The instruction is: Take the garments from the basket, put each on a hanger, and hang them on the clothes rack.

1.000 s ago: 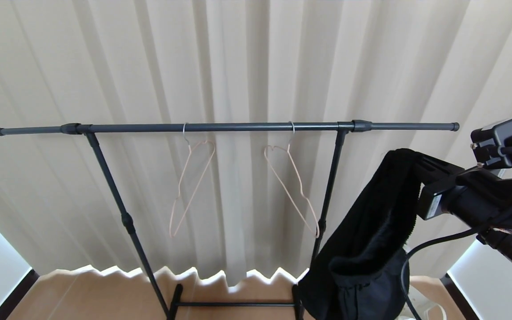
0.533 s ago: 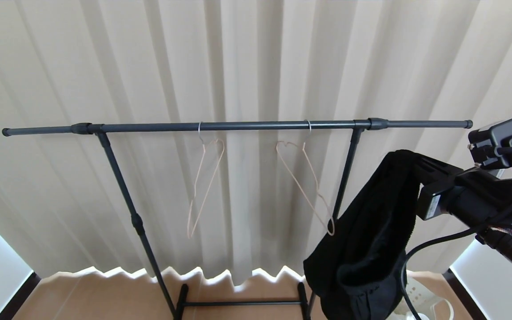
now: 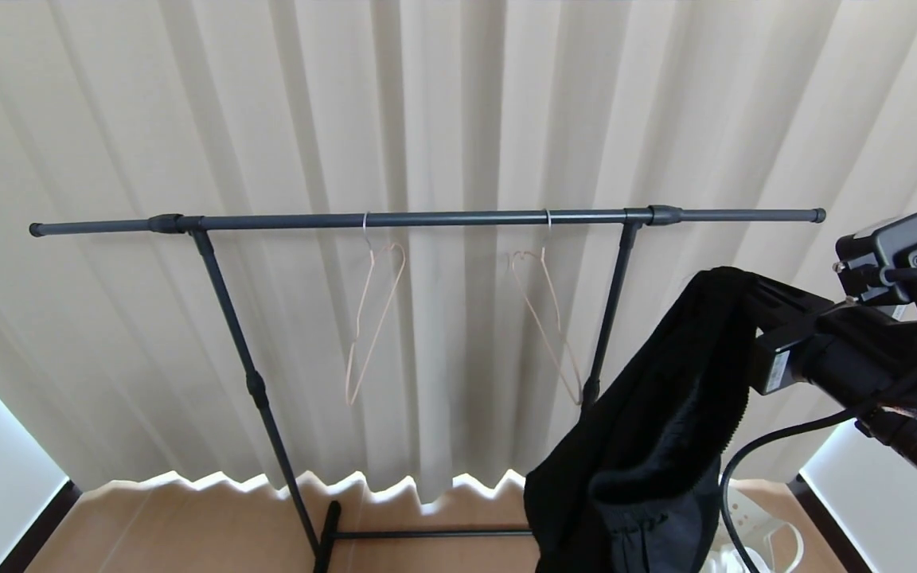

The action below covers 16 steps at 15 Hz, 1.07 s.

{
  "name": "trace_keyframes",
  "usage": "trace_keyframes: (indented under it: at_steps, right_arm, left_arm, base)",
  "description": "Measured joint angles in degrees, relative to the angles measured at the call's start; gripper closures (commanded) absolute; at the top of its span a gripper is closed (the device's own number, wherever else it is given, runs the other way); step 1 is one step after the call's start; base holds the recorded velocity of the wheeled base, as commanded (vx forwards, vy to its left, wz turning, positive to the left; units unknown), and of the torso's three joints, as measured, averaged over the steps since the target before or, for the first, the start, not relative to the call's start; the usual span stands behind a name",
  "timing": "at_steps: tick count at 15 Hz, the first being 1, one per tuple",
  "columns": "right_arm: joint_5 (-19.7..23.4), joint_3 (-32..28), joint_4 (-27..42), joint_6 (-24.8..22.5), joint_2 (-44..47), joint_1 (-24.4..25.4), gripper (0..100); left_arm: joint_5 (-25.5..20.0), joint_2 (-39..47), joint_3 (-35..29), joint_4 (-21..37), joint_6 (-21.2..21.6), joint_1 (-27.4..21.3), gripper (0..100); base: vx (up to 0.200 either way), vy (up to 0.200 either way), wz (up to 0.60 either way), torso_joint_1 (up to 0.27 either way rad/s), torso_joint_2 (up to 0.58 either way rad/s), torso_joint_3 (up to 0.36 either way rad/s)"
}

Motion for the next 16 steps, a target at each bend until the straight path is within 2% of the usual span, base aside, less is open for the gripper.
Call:
trace_keyframes:
  at_steps: [3,4,6,8,9,11,13,16]
  right_arm:
    - [-0.7,-0.2,0.3,0.0,-0.2,0.7,100]
    - [-0.7,-0.1,2.2,-0.1,-1.1,1.1,100]
    - [-0.5,-0.6,10.8,0.9,-3.3,3.2,100]
    - [-0.4,-1.8,14.9,4.8,-4.6,7.8,100]
    - [-0.4,-2.3,16.8,6.8,-5.0,10.5,100]
    - [-0.2,-3.8,20.0,10.0,-4.8,15.0,100]
    - [-0.2,-4.8,20.4,11.6,-4.1,17.1,100]
    - [-0.2,-7.0,20.0,16.6,0.1,20.2,100]
  left_arm:
    - [-1.9,3.3,-0.1,0.5,0.6,-0.9,0]
    - [-2.1,5.0,-0.4,0.7,0.5,-1.0,0]
    - [-3.4,8.5,-2.6,1.4,-1.9,-1.5,0]
    - [-7.6,12.7,-7.0,1.6,-7.9,-3.7,0]
    - [-9.7,15.0,-8.8,1.7,-9.5,-5.3,0]
    - [-11.6,18.8,-10.6,1.7,-10.3,-8.5,0]
    - [-12.0,21.3,-11.3,1.6,-10.5,-10.1,0]
    - [-14.1,26.9,-12.9,1.4,-10.7,-12.3,0]
  base:
    - [0.000,0.000,0.00,0.000,0.00,0.000]
    - [0.000,0.000,0.00,0.000,0.00,0.000]
    - [0.000,0.000,0.00,0.000,0.00,0.000]
    - [0.000,0.000,0.00,0.000,0.00,0.000]
    - [0.000,0.000,0.00,0.000,0.00,0.000]
    - [0.000,0.000,0.00,0.000,0.00,0.000]
    - [0.000,0.000,0.00,0.000,0.00,0.000]
    - [0.000,0.000,0.00,0.000,0.00,0.000]
